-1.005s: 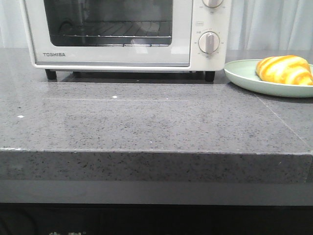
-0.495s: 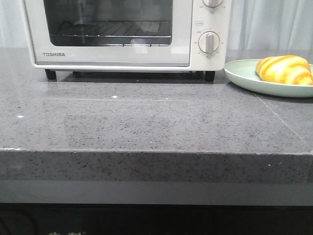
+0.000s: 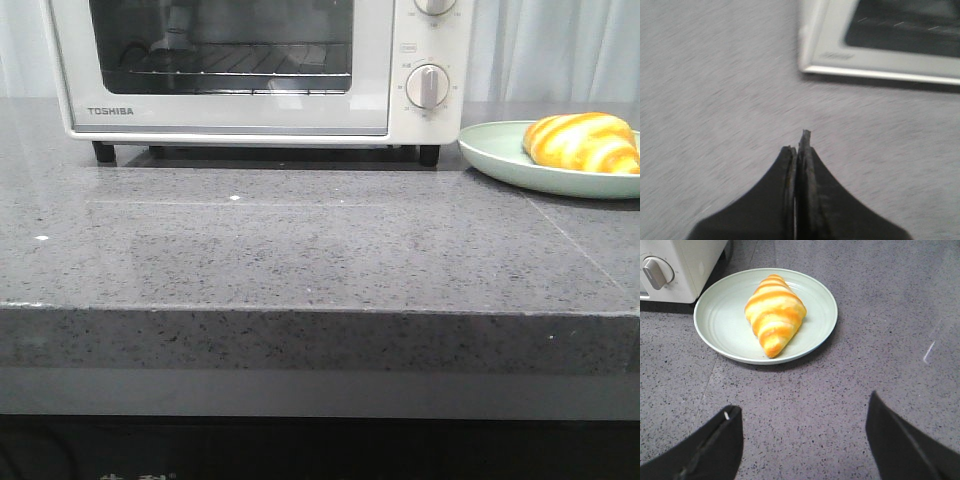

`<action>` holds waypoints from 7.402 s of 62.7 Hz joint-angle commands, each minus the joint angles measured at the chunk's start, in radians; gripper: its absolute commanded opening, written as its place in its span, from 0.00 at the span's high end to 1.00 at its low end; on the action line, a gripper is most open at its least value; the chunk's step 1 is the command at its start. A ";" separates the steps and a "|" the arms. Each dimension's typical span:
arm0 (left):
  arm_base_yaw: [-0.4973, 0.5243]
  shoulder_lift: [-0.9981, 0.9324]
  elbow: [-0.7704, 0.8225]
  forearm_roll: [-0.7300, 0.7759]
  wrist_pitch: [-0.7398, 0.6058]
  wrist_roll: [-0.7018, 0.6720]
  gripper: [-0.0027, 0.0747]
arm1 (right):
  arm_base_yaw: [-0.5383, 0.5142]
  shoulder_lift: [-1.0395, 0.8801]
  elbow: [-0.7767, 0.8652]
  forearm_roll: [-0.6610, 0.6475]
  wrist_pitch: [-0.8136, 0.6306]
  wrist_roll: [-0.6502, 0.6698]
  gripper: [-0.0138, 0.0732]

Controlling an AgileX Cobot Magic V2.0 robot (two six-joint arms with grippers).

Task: Put bread in oven

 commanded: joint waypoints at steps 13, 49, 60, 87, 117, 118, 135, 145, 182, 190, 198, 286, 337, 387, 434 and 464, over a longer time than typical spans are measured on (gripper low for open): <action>-0.259 0.214 -0.244 -0.073 -0.249 0.056 0.99 | -0.004 0.009 -0.028 -0.013 -0.065 -0.007 0.20; -0.407 0.711 -0.689 -0.033 -0.362 0.056 0.99 | -0.004 0.009 -0.028 -0.013 -0.071 -0.007 0.20; -0.410 0.732 -0.695 -0.033 -0.349 0.056 0.99 | -0.004 0.009 -0.028 -0.013 -0.087 -0.007 0.20; -0.410 0.745 -0.695 0.025 -0.227 0.056 0.99 | -0.004 0.009 -0.028 -0.013 -0.104 -0.007 0.20; -0.410 0.619 -0.695 0.023 0.137 0.056 0.99 | -0.004 0.009 -0.028 -0.013 -0.099 -0.007 0.20; -0.410 0.607 -0.695 0.023 0.149 0.056 0.99 | -0.004 0.009 -0.028 -0.013 -0.099 -0.007 0.20; -0.408 0.448 -0.695 0.037 0.397 0.047 0.99 | -0.004 0.009 -0.033 0.000 -0.067 -0.007 0.20; -0.408 0.333 -0.616 0.176 0.424 -0.091 0.99 | -0.004 0.039 -0.113 0.010 0.019 -0.007 0.20; -0.408 -0.040 -0.268 0.429 0.403 -0.330 0.99 | -0.004 0.625 -0.514 0.178 0.273 -0.077 0.20; -0.408 -0.037 -0.268 0.429 0.403 -0.330 0.99 | -0.004 0.752 -0.589 0.178 0.283 -0.077 0.20; -0.408 -0.037 -0.268 0.429 0.401 -0.330 0.99 | -0.004 0.862 -0.662 0.178 0.305 -0.077 0.20; -0.408 -0.037 -0.268 0.464 0.369 -0.330 0.99 | 0.027 1.071 -0.862 0.120 0.398 -0.078 0.61; -0.408 -0.037 -0.268 0.479 0.367 -0.330 0.99 | 0.393 0.525 -0.565 0.205 0.400 -0.090 0.61; -0.408 -0.037 -0.268 0.479 0.329 -0.330 0.99 | 0.608 1.090 -1.017 -0.036 0.205 0.287 0.61; -0.408 -0.037 -0.268 0.479 0.317 -0.330 0.99 | 0.608 1.312 -1.231 -0.095 0.124 0.387 0.42; -0.408 -0.037 -0.268 0.479 0.317 -0.330 0.99 | 0.613 1.221 -1.229 -0.071 0.284 0.375 0.16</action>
